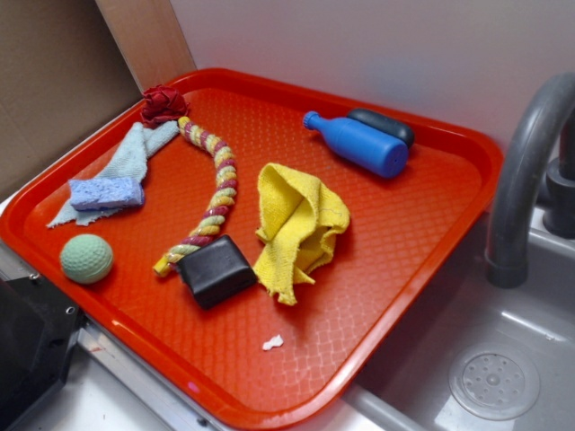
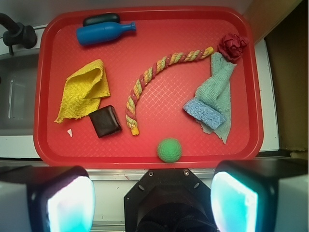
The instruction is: Grab the green ball.
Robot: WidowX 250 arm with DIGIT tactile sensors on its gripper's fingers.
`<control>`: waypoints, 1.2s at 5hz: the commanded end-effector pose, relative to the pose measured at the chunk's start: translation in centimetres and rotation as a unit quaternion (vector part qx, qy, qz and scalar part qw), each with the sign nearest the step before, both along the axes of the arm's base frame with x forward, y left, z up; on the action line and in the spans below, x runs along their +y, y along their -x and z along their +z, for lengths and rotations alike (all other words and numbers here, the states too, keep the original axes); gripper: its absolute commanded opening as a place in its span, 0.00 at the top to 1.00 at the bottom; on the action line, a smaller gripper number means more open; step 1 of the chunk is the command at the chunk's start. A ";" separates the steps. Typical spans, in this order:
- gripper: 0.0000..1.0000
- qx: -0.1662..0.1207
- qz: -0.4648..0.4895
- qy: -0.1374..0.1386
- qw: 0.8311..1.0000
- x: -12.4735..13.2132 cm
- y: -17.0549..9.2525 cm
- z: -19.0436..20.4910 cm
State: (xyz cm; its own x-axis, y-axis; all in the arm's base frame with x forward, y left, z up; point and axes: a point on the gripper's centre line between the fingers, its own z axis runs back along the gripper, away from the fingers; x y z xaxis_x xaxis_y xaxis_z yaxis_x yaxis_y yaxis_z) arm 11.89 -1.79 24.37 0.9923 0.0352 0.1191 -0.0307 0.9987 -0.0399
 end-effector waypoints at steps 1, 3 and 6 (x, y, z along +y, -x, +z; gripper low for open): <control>0.00 0.000 0.000 0.000 1.000 0.0 0.0 0.0; 0.00 0.054 0.043 -0.079 0.995 3.5 0.1 -9.9; 0.00 0.023 -0.062 -0.045 0.997 2.9 0.6 -21.2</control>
State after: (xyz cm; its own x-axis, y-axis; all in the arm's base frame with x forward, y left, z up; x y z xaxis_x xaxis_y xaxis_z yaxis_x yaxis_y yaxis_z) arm 10.88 0.96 3.09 0.9943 -0.0830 0.0665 0.0805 0.9960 0.0399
